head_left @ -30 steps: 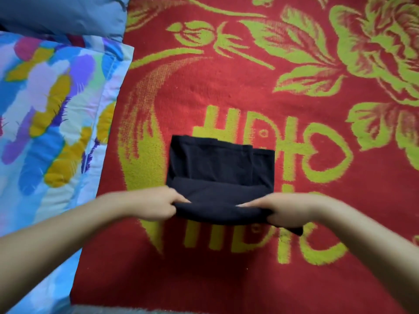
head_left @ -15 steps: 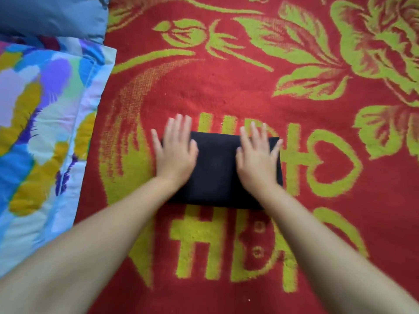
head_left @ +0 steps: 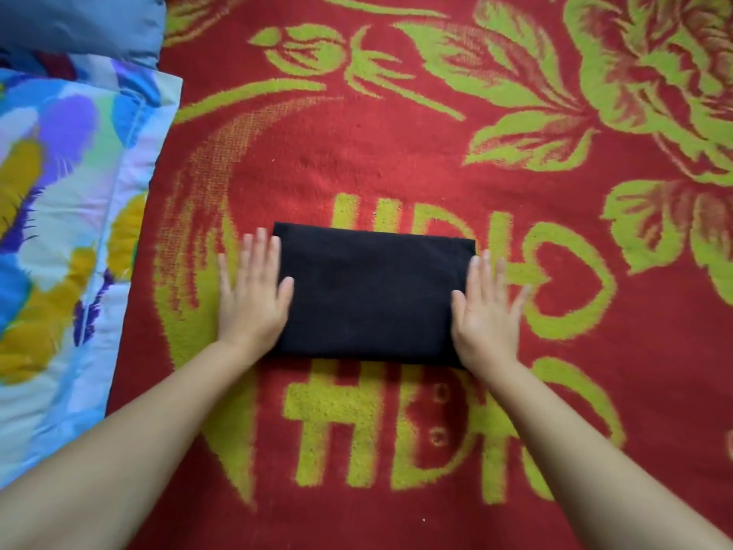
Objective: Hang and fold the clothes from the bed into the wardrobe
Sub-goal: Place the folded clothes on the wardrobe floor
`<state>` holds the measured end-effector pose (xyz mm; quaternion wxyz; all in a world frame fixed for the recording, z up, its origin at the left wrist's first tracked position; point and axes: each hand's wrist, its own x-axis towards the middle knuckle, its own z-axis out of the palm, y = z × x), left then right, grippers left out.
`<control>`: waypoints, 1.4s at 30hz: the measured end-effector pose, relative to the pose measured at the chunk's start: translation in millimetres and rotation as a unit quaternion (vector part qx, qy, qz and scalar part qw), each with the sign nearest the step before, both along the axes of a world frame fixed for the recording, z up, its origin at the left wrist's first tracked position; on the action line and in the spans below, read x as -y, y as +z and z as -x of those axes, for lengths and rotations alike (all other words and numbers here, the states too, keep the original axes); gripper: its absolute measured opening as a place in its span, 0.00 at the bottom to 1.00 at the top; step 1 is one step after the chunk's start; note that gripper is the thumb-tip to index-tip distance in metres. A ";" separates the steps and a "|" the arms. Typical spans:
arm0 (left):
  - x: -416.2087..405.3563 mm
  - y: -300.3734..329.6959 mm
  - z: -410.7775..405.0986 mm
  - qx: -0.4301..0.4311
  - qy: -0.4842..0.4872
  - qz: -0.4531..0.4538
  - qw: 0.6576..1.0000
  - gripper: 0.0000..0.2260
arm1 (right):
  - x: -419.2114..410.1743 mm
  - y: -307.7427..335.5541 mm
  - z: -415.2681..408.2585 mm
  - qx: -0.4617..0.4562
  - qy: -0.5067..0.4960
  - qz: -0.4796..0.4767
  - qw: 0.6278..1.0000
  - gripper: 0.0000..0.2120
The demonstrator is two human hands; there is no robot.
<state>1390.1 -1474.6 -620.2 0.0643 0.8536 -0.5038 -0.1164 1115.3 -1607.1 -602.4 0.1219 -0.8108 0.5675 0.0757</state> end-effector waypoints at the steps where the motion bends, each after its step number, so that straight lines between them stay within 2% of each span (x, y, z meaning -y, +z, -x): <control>1: 5.1 5.5 16.7 0.013 -0.052 0.021 0.998 0.27 | -10.4 3.4 -15.7 0.019 0.034 0.017 0.999 0.27; 3: 13.6 10.0 53.7 0.031 -0.152 0.039 0.987 0.27 | -38.4 3.3 -47.8 0.037 0.116 0.030 0.992 0.27; 6: 5.4 1.1 68.7 0.039 -0.205 -0.005 0.978 0.27 | -59.8 -5.9 -60.6 0.016 0.183 0.030 0.982 0.27; 10: -35.8 -18.9 25.3 0.042 -0.198 -0.058 0.978 0.30 | -38.5 -15.1 -0.9 -0.033 0.179 -0.011 0.983 0.29; 13: -68.4 -17.5 -5.7 0.015 -0.132 -0.100 0.986 0.35 | -25.8 -11.8 47.1 -0.088 0.099 -0.062 0.989 0.31; 15: -74.5 -7.5 -11.1 0.028 -0.125 -0.085 0.988 0.37 | -27.4 1.2 50.7 -0.058 0.093 -0.035 0.993 0.30; 17: -66.6 6.0 4.7 0.056 -0.196 -0.054 0.978 0.37 | -40.5 12.9 32.1 0.001 0.183 0.013 0.983 0.33; 19: -52.0 9.5 34.5 0.062 -0.257 -0.021 0.964 0.39 | -59.2 11.6 7.8 -0.002 0.260 0.015 0.966 0.41; 22: -27.2 5.9 66.7 0.057 -0.201 -0.071 0.975 0.44 | -66.0 -3.1 -22.1 -0.039 0.179 -0.012 0.983 0.49; 25: -6.6 -1.9 63.2 0.084 -0.181 -0.105 0.974 0.43 | -52.9 -9.4 -35.5 -0.067 0.146 -0.014 0.987 0.47; 28: 2.4 6.1 58.1 0.064 -0.200 -0.142 0.967 0.42 | -44.3 1.5 -38.5 -0.068 0.150 -0.049 0.985 0.44; 33: 12.0 66.4 46.6 0.027 -0.185 -0.165 0.968 0.37 | -32.1 63.9 -49.2 -0.059 0.163 -0.058 0.983 0.42; 38: -25.5 156.1 38.1 0.047 -0.160 -0.164 0.972 0.35 | -50.6 150.9 -58.4 -0.060 0.243 -0.029 0.968 0.42; 42: -88.6 224.5 41.0 0.063 -0.058 -0.145 0.986 0.34 | -83.4 211.7 -73.8 -0.034 0.332 -0.006 0.943 0.40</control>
